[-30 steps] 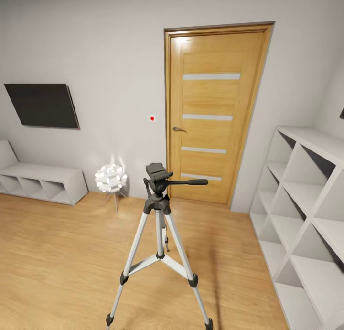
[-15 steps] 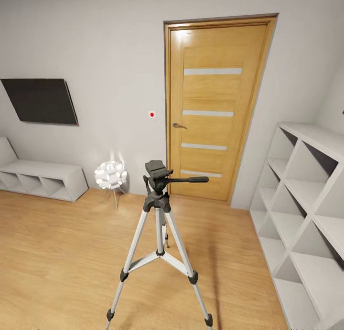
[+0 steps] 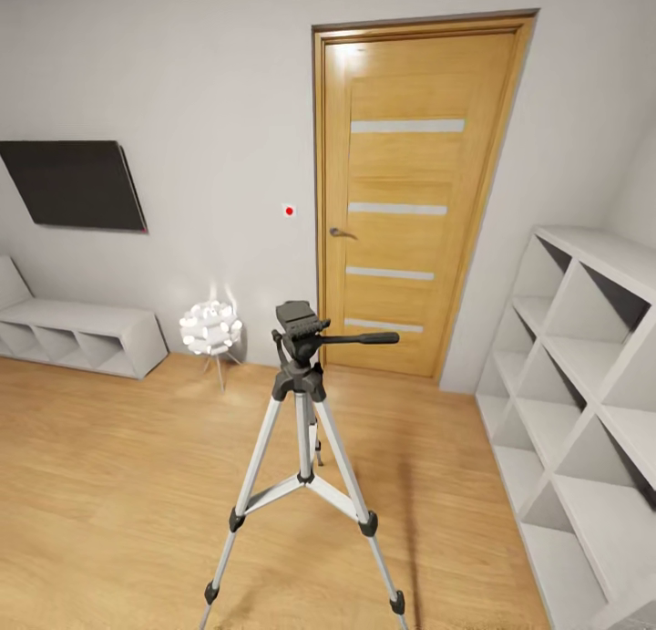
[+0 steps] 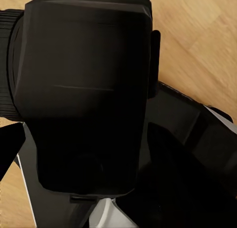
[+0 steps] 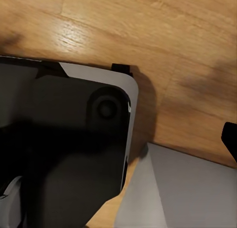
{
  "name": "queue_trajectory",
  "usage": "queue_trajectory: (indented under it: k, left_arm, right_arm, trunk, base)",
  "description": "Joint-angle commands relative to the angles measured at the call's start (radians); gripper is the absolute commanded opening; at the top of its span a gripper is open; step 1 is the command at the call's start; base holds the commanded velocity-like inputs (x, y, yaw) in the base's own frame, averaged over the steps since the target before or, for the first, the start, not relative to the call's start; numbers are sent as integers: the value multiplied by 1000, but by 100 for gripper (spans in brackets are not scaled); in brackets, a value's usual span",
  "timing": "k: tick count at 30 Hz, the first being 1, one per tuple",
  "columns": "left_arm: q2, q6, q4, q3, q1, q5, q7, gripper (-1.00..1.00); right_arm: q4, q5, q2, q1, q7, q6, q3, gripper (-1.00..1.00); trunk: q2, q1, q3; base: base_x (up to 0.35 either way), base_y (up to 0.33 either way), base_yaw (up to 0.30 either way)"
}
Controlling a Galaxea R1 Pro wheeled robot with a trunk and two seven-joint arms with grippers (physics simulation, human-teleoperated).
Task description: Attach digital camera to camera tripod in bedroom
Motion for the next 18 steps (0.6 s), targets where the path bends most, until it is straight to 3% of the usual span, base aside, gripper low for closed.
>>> queue_trajectory:
  k: [1,18]
  left_arm:
    - [0,2,1,-8,-1,8,-4,-100]
    - [0,2,1,-8,-1,8,-4,-100]
  right_arm:
    - [3,8,-1,-1,0,-6,-8,100]
    - [3,9,1,-1,-11,-6,-8,100]
  trunk:
    - [-2,1,-4]
    - [-2,1,-31]
  base:
    - [0,0,0]
    - [0,0,0]
